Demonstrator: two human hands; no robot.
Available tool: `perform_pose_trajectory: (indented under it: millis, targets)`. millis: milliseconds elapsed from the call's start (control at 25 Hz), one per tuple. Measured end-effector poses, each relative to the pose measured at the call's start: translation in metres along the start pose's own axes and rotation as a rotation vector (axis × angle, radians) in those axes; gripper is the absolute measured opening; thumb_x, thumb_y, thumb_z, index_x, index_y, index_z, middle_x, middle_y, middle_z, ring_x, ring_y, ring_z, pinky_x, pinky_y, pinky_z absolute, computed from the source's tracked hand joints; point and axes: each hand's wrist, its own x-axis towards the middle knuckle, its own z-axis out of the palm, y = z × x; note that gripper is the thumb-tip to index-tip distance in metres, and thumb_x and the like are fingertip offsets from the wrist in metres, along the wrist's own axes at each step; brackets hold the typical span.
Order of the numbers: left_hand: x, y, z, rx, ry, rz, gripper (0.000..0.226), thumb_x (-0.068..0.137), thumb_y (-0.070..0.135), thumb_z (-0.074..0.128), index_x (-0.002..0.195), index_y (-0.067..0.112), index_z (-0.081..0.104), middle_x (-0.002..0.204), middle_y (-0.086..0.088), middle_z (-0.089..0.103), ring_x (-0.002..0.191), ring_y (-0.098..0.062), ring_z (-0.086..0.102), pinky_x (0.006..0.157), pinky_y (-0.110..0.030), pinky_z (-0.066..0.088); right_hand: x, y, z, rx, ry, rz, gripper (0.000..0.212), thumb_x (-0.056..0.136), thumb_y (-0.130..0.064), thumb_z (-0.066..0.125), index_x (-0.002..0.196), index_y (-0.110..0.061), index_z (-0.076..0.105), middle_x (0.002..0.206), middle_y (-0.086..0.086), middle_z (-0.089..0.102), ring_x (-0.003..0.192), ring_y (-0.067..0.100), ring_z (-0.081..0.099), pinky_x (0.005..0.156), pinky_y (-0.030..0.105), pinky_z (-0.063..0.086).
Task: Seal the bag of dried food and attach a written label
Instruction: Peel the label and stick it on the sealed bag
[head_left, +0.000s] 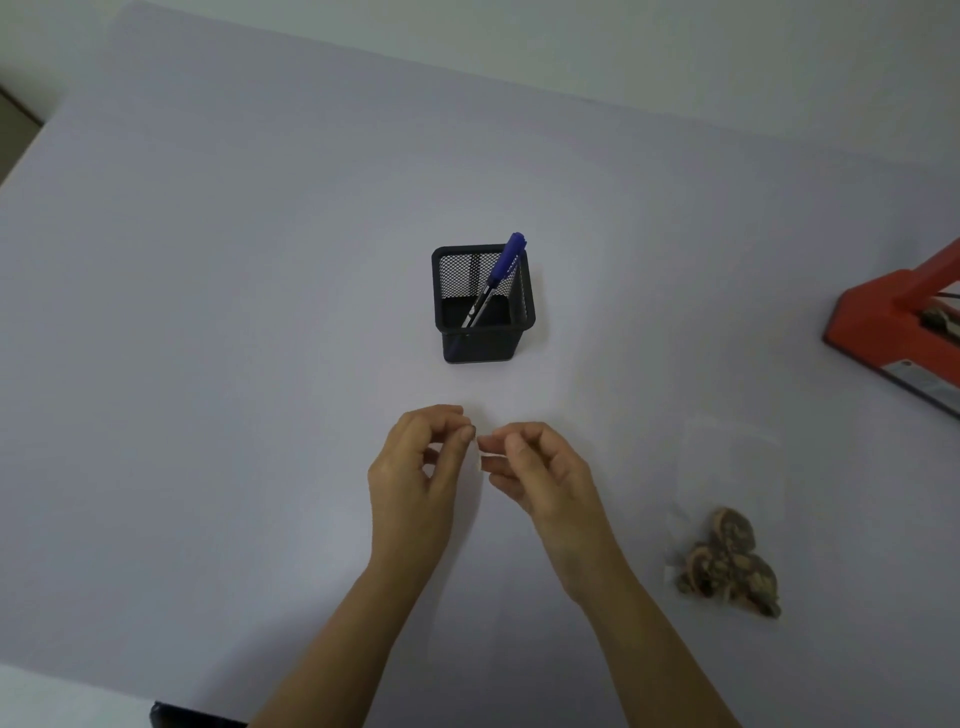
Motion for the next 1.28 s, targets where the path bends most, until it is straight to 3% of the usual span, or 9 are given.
perform_pose_trajectory:
  millis: [80, 280, 520, 760, 960, 1120, 1280]
  targets:
    - [0.003, 0.000, -0.002, 0.008, 0.016, 0.061, 0.008, 0.085, 0.018, 0.060, 0.090, 0.025, 0.061, 0.094, 0.026, 0.056, 0.087, 0.002, 0.058, 0.071, -0.009, 0.046, 0.003, -0.001, -0.001, 0.039, -0.007, 0.006, 0.015, 0.093, -0.022, 0.046, 0.102, -0.021, 0.058, 0.086, -0.008, 0.073, 0.089, 0.009, 0.069, 0.076, 0.017, 0.053]
    - [0.004, 0.000, 0.000, 0.011, 0.021, 0.151, 0.010, 0.085, 0.018, 0.060, 0.088, 0.013, 0.067, 0.094, 0.014, 0.060, 0.089, 0.010, 0.056, 0.072, -0.006, 0.046, 0.013, -0.002, -0.002, -0.061, 0.012, -0.044, 0.030, 0.085, -0.010, 0.063, 0.108, -0.025, 0.053, 0.078, -0.010, 0.072, 0.080, 0.008, 0.068, 0.073, 0.015, 0.052]
    - [0.007, 0.002, 0.001, 0.009, -0.038, 0.190, 0.022, 0.085, 0.028, 0.052, 0.086, 0.013, 0.068, 0.101, 0.010, 0.059, 0.097, 0.016, 0.051, 0.075, -0.002, 0.043, 0.020, -0.005, -0.012, -0.254, -0.067, -0.059, 0.033, 0.079, -0.026, 0.067, 0.112, -0.029, 0.062, 0.110, -0.005, 0.065, 0.095, 0.014, 0.064, 0.085, 0.030, 0.055]
    - [0.008, -0.004, 0.001, 0.081, -0.030, 0.171, 0.019, 0.082, 0.030, 0.061, 0.083, 0.013, 0.069, 0.105, 0.005, 0.049, 0.102, 0.017, 0.042, 0.072, 0.000, 0.039, 0.024, 0.000, -0.014, -0.317, -0.016, -0.098, 0.019, 0.078, -0.024, 0.070, 0.097, -0.025, 0.070, 0.106, -0.007, 0.066, 0.095, 0.013, 0.063, 0.088, 0.043, 0.053]
    - [0.008, -0.002, -0.003, 0.090, 0.002, 0.138, 0.012, 0.082, 0.021, 0.062, 0.083, 0.011, 0.067, 0.100, 0.005, 0.047, 0.096, 0.013, 0.045, 0.070, -0.002, 0.040, 0.028, 0.005, -0.011, -0.300, 0.046, -0.077, 0.010, 0.074, -0.023, 0.075, 0.075, -0.023, 0.066, 0.089, -0.013, 0.069, 0.084, 0.011, 0.065, 0.084, 0.041, 0.055]
    - [0.014, -0.008, -0.027, 0.043, 0.198, -0.100, 0.012, 0.089, 0.015, 0.055, 0.083, 0.025, 0.057, 0.096, 0.004, 0.054, 0.085, 0.005, 0.053, 0.068, -0.009, 0.043, 0.035, 0.010, -0.011, -0.412, 0.207, -0.049, 0.015, 0.074, -0.028, 0.076, 0.069, -0.023, 0.063, 0.069, -0.009, 0.067, 0.069, 0.002, 0.061, 0.068, 0.021, 0.051]
    - [0.012, -0.011, -0.050, 0.042, 0.133, -0.334, 0.018, 0.092, 0.021, 0.054, 0.081, 0.035, 0.054, 0.086, 0.011, 0.063, 0.076, -0.005, 0.058, 0.064, -0.016, 0.042, 0.047, 0.010, 0.000, -0.817, 0.196, -0.028, 0.012, 0.078, -0.033, 0.070, 0.078, -0.027, 0.059, 0.069, -0.017, 0.059, 0.066, 0.003, 0.058, 0.058, 0.023, 0.047]
